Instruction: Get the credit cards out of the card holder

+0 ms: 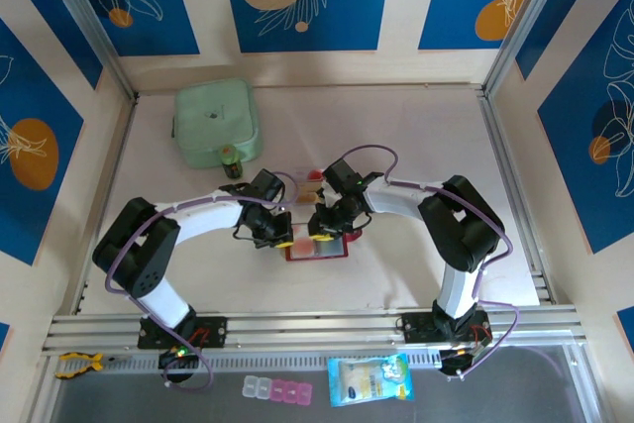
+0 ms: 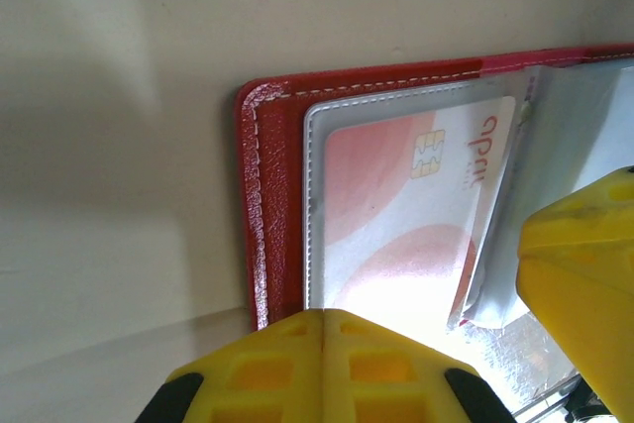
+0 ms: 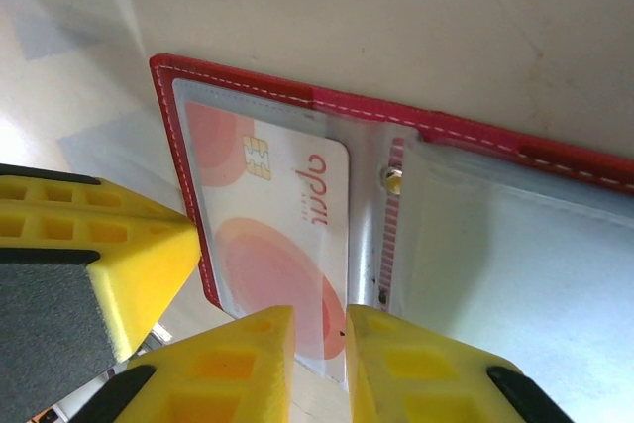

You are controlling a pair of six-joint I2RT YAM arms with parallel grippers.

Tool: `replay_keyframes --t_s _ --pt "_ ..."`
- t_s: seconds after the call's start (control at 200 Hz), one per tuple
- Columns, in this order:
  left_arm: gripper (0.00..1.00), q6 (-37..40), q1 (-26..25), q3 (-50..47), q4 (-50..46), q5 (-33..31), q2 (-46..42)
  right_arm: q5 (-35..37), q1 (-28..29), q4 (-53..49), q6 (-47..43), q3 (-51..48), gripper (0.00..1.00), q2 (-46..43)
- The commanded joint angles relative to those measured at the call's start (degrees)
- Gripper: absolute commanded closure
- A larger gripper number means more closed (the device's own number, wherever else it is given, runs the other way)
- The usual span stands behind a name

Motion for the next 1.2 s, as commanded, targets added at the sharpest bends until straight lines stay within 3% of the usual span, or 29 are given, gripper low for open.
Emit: replay_keyframes --t_s 0.0,0.465,0.835,1.195 --pt "1.00 0.3 -0.2 -0.2 0.3 0.5 1.3 -1.8 -0.2 0.5 1.1 -1.0 0.79 0.5" --pt "1.00 0.4 -0.2 -1.1 0.3 0.6 4.1 -3.1 -0.2 2.6 1.6 -1.9 0.79 2.3" --pt "1.00 0.4 -0.2 -1.2 0.1 0.4 4.3 -6.1 -0.9 7.7 3.8 -4.6 0.92 1.0" --pt "1.00 0.0 0.2 -2.3 -1.1 -0.4 5.0 -3.9 -2.6 7.5 3.5 -7.9 1.00 -2.7"
